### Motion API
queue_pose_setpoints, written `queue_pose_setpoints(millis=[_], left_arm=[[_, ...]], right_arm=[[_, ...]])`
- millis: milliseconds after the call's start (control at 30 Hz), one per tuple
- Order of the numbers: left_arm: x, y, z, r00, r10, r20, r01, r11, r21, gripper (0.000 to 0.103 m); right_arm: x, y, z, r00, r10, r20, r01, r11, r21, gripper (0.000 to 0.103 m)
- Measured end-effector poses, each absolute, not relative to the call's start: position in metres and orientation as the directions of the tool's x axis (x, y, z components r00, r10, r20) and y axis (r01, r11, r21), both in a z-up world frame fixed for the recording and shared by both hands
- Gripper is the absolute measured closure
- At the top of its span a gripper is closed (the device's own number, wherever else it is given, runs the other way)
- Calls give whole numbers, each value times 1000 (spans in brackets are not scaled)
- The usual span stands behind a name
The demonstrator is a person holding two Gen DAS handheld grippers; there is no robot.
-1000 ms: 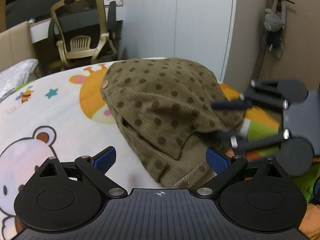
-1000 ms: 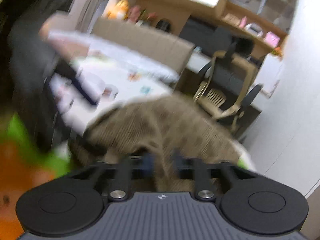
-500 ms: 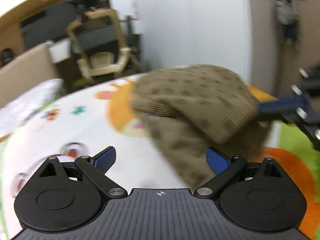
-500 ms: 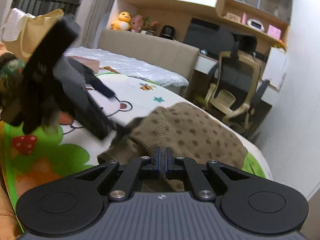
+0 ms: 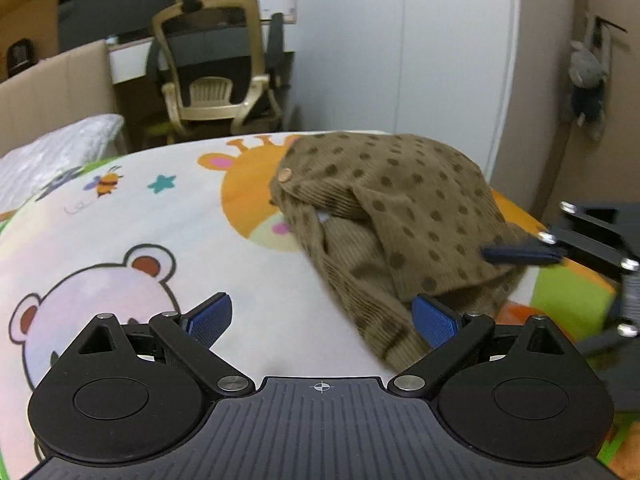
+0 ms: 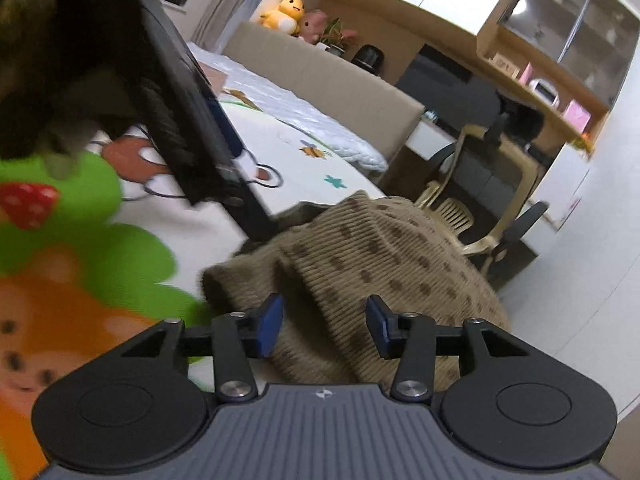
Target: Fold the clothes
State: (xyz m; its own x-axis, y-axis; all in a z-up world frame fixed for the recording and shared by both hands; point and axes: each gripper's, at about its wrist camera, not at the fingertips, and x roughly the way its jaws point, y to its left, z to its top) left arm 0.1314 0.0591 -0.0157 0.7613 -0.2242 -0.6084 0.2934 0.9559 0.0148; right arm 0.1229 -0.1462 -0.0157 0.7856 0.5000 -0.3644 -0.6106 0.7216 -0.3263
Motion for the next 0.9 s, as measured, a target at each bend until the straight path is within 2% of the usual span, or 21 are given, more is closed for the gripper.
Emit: queue_pose_setpoints(millis=[33, 133, 233, 400, 500, 700, 733, 767, 833, 900], left_arm=[[129, 58, -14, 759, -234, -608, 311, 950, 22, 4], [123, 52, -9, 762, -253, -596, 351, 935, 53, 4], [120, 36, -7, 801, -231, -552, 359, 923, 135, 4], [129, -16, -18, 858, -241, -454, 407, 858, 313, 3], [129, -39, -27, 857, -260, -446, 445, 810, 382, 3], [135, -46, -42, 928, -169, -331, 338, 756, 561, 3], [138, -43, -40, 928, -173, -331, 341, 753, 563, 6], [141, -39, -38, 927, -177, -332, 345, 749, 565, 29], [146, -36, -36, 910, -189, -369, 380, 732, 565, 61], [145, -31, -35, 902, -206, -379, 402, 722, 563, 74]], right_arm=[[126, -146, -13, 791, 499, -353, -603, 731, -320, 100], [134, -147, -5, 808, 494, -320, -581, 757, -300, 101], [135, -150, 4, 825, 486, -288, -560, 770, -306, 101], [128, -151, -2, 820, 485, -306, -568, 755, -327, 101], [126, -151, 0, 820, 486, -303, -568, 758, -320, 101], [125, -153, 5, 824, 486, -291, -563, 759, -327, 101], [125, -152, 5, 823, 487, -292, -564, 759, -325, 101], [125, -152, 4, 821, 488, -295, -567, 758, -323, 101], [123, -152, 2, 814, 493, -307, -576, 753, -319, 101], [119, -153, -2, 800, 503, -327, -594, 741, -313, 101]])
